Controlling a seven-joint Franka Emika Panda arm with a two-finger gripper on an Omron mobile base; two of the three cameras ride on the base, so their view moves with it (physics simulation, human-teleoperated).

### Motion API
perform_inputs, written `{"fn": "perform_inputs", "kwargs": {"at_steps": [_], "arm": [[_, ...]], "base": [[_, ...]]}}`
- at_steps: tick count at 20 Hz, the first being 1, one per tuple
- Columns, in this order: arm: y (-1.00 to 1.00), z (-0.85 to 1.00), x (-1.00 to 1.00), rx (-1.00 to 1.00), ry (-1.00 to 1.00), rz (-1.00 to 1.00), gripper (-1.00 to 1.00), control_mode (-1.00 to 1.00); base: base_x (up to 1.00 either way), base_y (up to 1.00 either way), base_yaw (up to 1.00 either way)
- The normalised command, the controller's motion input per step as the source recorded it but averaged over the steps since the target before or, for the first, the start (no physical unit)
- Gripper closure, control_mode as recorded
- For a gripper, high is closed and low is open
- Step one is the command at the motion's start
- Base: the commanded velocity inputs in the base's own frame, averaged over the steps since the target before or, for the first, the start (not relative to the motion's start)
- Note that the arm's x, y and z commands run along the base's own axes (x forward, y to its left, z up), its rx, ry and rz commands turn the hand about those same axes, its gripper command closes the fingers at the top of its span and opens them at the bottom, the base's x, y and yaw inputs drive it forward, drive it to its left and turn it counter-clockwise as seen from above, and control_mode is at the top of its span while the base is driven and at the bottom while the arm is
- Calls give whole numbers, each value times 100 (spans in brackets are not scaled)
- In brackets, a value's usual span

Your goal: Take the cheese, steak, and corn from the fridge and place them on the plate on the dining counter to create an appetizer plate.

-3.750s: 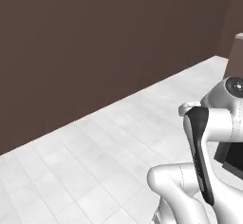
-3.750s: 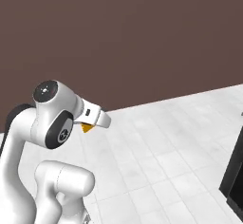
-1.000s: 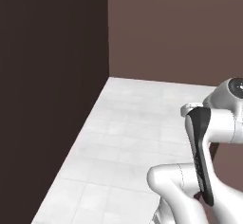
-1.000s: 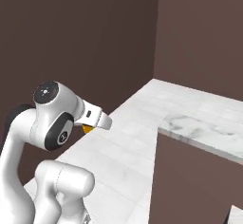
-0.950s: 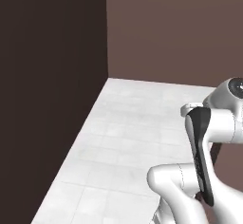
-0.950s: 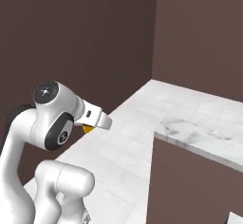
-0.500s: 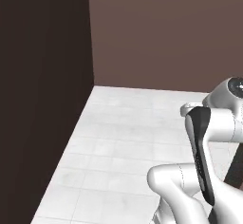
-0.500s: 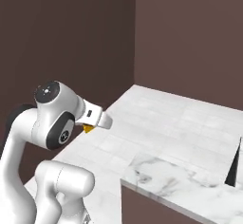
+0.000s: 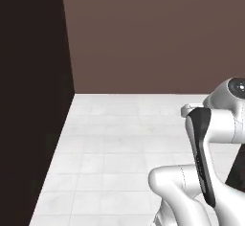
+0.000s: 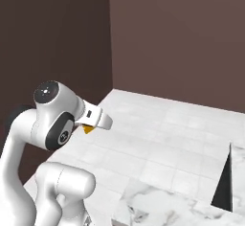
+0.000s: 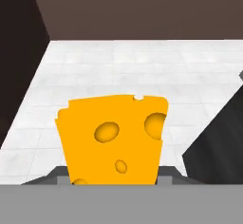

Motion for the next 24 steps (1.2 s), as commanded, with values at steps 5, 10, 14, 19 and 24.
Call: {"fn": "perform_inputs", "kwargs": {"at_steps": [5, 10, 14, 19, 24], "arm": [[0, 0, 0, 0, 0, 0, 100, 100], [0, 0, 0, 0, 0, 0, 100, 100], [0, 0, 0, 0, 0, 0, 100, 100], [0, 0, 0, 0, 0, 0, 100, 100], [0, 0, 0, 0, 0, 0, 100, 100]], "base": [[70, 0, -34], [64, 0, -37], [75, 0, -41], [82, 0, -42], [73, 0, -39]]}}
